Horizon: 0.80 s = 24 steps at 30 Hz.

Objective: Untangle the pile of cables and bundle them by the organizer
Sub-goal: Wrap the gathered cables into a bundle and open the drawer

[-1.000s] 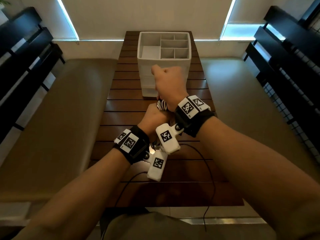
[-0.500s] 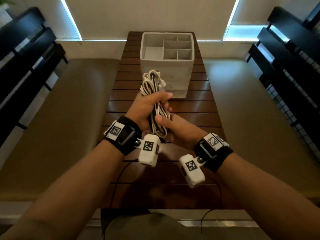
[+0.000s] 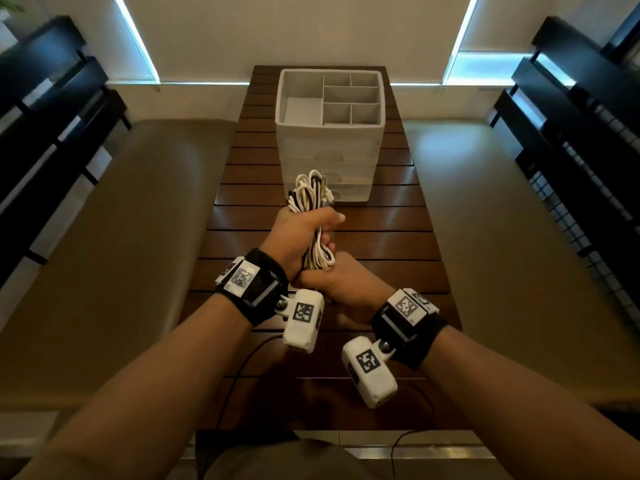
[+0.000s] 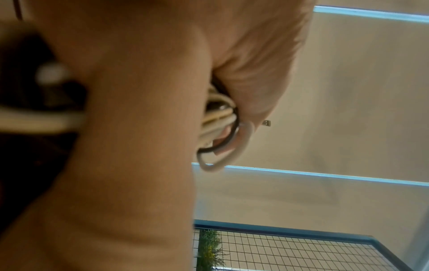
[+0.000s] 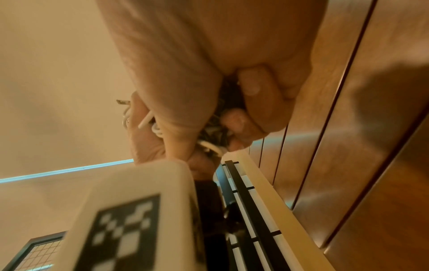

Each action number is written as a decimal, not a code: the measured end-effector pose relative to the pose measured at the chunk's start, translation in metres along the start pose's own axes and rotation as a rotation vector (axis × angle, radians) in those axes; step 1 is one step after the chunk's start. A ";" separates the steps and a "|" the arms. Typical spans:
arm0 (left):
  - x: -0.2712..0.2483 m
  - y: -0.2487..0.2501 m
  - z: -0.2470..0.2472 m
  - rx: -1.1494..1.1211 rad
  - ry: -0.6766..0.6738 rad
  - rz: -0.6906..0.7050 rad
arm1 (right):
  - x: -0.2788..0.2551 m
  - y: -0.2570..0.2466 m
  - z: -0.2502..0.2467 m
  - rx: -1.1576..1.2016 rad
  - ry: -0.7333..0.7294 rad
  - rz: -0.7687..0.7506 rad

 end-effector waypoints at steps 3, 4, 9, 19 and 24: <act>0.003 -0.011 -0.004 0.003 -0.013 -0.043 | 0.000 0.011 0.003 0.026 -0.019 0.023; 0.003 -0.016 -0.008 -0.006 -0.006 -0.053 | 0.001 0.014 0.003 0.014 -0.025 0.035; 0.006 -0.028 -0.033 -0.129 0.058 -0.085 | 0.021 0.028 0.008 -0.057 -0.101 0.075; 0.100 0.026 -0.125 -0.256 0.425 -0.036 | 0.092 -0.050 -0.160 -0.197 0.672 -0.042; 0.156 0.045 -0.145 -0.166 0.467 0.011 | 0.140 -0.070 -0.220 -0.101 0.774 -0.065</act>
Point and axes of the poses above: each hand's wrist, its own x-axis towards the middle knuckle, its own z-axis out of the palm, y = z × x, the point moved 7 cm from there along x, towards the middle knuckle, and after that the axes turned 4 degrees about -y, right-handed, at the moved point
